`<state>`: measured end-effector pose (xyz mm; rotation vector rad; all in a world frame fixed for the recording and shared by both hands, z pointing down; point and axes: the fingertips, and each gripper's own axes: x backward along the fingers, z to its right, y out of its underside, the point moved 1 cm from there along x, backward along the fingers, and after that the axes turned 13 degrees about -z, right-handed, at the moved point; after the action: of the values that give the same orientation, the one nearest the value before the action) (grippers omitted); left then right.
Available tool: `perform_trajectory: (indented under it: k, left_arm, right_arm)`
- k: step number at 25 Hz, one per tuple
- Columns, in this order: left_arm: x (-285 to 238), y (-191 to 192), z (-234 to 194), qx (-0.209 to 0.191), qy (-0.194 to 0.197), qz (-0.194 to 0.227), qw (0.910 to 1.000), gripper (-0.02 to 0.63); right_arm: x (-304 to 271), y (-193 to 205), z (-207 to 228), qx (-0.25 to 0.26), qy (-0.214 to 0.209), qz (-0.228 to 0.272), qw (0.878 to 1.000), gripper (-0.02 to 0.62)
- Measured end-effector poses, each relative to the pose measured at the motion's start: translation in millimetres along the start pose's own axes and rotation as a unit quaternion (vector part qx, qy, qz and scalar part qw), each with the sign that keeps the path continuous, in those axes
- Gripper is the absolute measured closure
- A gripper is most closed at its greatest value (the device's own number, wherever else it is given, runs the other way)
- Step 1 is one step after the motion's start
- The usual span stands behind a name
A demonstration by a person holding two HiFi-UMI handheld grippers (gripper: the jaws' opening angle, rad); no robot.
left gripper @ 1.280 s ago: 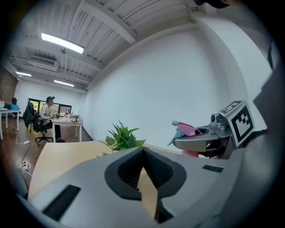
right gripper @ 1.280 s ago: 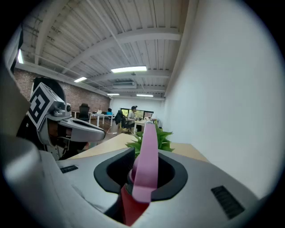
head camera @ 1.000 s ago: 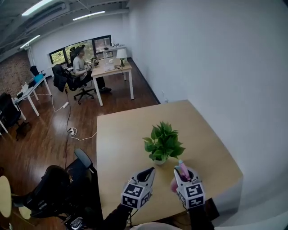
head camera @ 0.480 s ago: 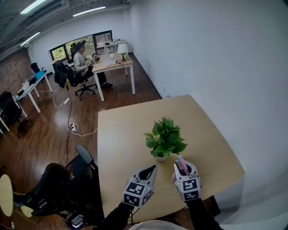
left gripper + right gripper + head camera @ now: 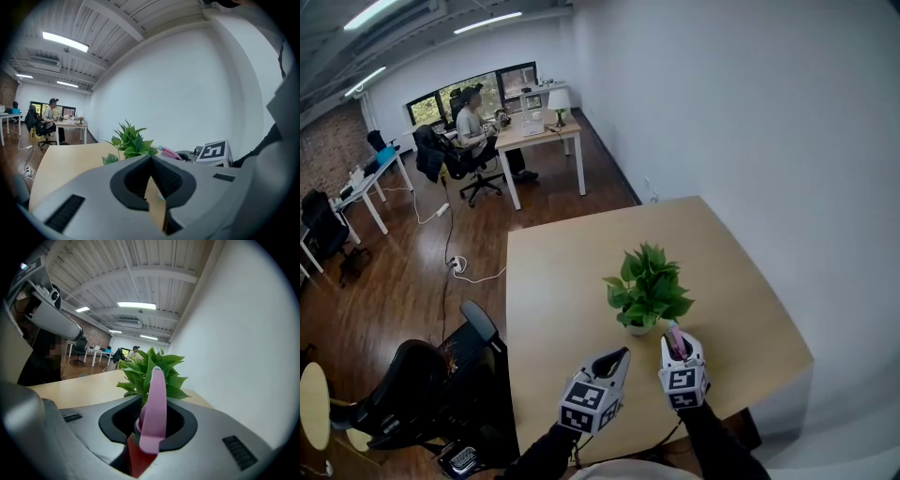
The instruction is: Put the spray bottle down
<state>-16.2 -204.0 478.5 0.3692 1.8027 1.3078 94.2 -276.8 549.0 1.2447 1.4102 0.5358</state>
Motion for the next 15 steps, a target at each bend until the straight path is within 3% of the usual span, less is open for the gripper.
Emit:
perform_trajectory:
  k: [15]
  left_arm:
    - [-0.2,12.4,6.1,0.007,0.001,-0.014,0.9999,0.591]
  right_arm:
    - [-8.3,22.1,-1.7,-0.034,0.022,-0.001,0.999,0.522]
